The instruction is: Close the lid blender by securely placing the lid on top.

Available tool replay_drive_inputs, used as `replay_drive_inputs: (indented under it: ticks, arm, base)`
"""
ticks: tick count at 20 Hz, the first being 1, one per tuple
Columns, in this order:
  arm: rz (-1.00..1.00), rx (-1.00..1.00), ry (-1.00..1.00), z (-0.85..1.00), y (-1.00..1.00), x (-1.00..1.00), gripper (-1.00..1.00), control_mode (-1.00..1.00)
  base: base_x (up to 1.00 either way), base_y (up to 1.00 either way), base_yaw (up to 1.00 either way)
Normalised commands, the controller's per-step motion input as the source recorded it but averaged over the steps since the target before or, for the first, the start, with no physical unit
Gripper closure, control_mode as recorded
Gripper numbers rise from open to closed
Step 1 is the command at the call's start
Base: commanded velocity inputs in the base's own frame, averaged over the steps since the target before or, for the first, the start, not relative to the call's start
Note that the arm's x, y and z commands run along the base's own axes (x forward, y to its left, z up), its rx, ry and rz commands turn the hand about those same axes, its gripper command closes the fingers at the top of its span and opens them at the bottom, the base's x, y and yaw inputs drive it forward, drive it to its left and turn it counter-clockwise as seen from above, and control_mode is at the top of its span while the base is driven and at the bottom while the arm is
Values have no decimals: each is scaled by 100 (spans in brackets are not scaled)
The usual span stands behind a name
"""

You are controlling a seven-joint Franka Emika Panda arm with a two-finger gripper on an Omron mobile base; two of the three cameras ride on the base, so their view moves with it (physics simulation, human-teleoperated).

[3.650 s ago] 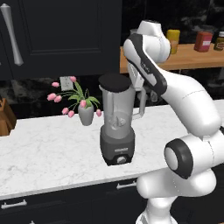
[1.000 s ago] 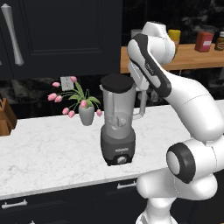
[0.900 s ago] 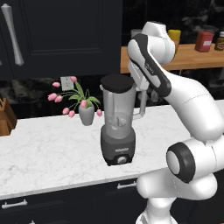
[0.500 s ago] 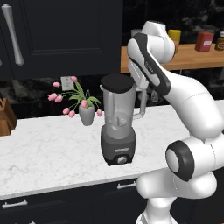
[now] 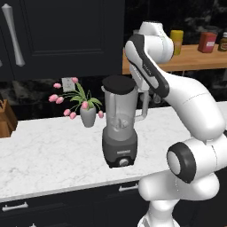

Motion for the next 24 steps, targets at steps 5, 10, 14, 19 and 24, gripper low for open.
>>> replay_drive_inputs:
  ticks: [5,10,14,19,24]
  arm:
    - [0,-4,1,-24,-18,-22,100,-100]
    - [0,4,-4,2,-23,-5,100,-100]
    - [0,7,-9,5,-37,-9,100,-100]
    - [1,-2,0,-14,-19,-7,100,-100]
    - [3,-10,11,-39,-9,-5,100,-100]
  base:
    - [0,0,0]
    - [0,0,0]
    - [0,0,0]
    - [0,0,0]
    - [0,0,0]
